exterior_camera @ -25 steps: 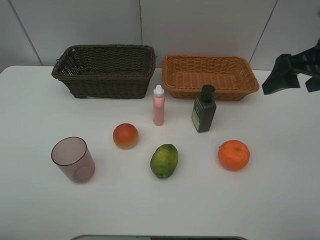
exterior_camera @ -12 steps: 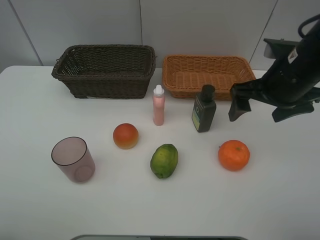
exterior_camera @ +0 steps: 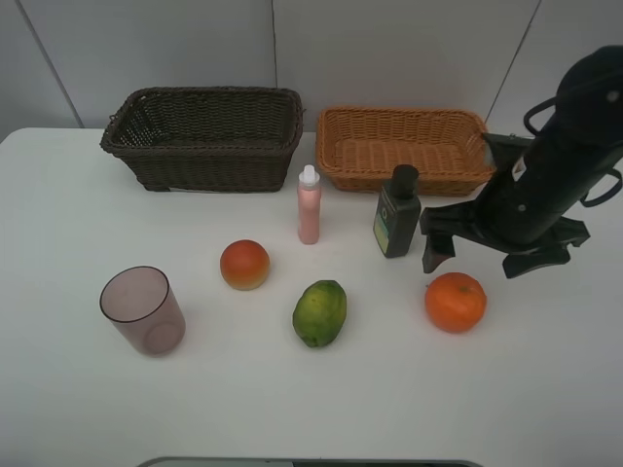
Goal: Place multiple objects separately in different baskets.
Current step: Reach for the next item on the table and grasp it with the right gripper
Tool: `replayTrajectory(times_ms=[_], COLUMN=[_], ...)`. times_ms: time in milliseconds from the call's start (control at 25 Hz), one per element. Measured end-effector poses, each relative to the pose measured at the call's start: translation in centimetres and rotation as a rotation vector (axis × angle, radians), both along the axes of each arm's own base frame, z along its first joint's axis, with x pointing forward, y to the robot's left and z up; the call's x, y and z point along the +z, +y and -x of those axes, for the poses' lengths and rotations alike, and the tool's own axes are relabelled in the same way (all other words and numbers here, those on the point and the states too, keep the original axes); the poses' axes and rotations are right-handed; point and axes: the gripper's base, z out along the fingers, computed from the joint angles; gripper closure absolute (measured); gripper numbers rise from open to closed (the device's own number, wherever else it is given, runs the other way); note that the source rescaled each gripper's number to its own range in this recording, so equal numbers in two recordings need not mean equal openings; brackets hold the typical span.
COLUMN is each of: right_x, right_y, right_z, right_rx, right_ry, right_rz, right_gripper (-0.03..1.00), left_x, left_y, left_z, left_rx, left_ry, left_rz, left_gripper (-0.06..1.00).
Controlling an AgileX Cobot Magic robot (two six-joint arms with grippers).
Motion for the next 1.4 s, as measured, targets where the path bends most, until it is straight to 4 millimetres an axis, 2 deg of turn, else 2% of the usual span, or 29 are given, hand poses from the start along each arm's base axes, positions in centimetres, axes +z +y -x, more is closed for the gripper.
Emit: replayTrajectory(times_ms=[280, 480, 760, 1200, 1400], right_x=[-2.6, -2.9, -5.1, -7.0, -7.3], right_y=[0.4, 0.5, 0.3, 0.5, 0.5], right_z=[-0.4, -0.6, -0.1, -0.6, -0.6], right_rx=[-0.006, -0.005, -0.009, -0.014, -0.017], right_ry=[0.076, 0.067, 0.086, 0.091, 0.097], right_rz=[0.023, 0.020, 0.023, 0.019, 0.020], right_gripper=[0.02, 0.02, 0.02, 0.02, 0.04], left_x=[0.0, 0.0, 0.0, 0.0, 0.0], left_y=[0.0, 0.0, 0.0, 0.0, 0.0], left_z=[0.0, 0.0, 0.0, 0.0, 0.0], left_rx=[0.000, 0.000, 0.000, 0.000, 0.000], left_ry=[0.000, 0.000, 0.000, 0.000, 0.000], left_rz=[0.000, 0.000, 0.000, 0.000, 0.000], left_gripper=[-0.04, -0.04, -0.04, -0.04, -0.04])
